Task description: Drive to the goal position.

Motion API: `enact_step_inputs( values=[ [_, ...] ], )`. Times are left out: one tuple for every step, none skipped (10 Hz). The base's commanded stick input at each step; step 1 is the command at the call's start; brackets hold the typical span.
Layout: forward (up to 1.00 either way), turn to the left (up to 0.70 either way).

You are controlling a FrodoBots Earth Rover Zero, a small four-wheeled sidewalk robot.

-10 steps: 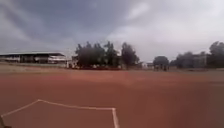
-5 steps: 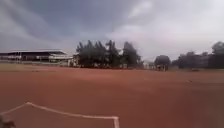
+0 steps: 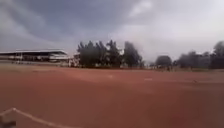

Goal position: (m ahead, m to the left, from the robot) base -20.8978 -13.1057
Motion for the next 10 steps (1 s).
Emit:
enact_step_inputs(
  values=[
    [0.70, 0.00],
    [0.70, 0.00],
    [0.70, 0.00],
    [0.70, 0.00],
    [0.70, 0.00],
    [0.70, 0.00],
    [0.70, 0.00],
    [0.70, 0.00],
    [0.70, 0.00],
    [0.70, 0.00]
  ],
)
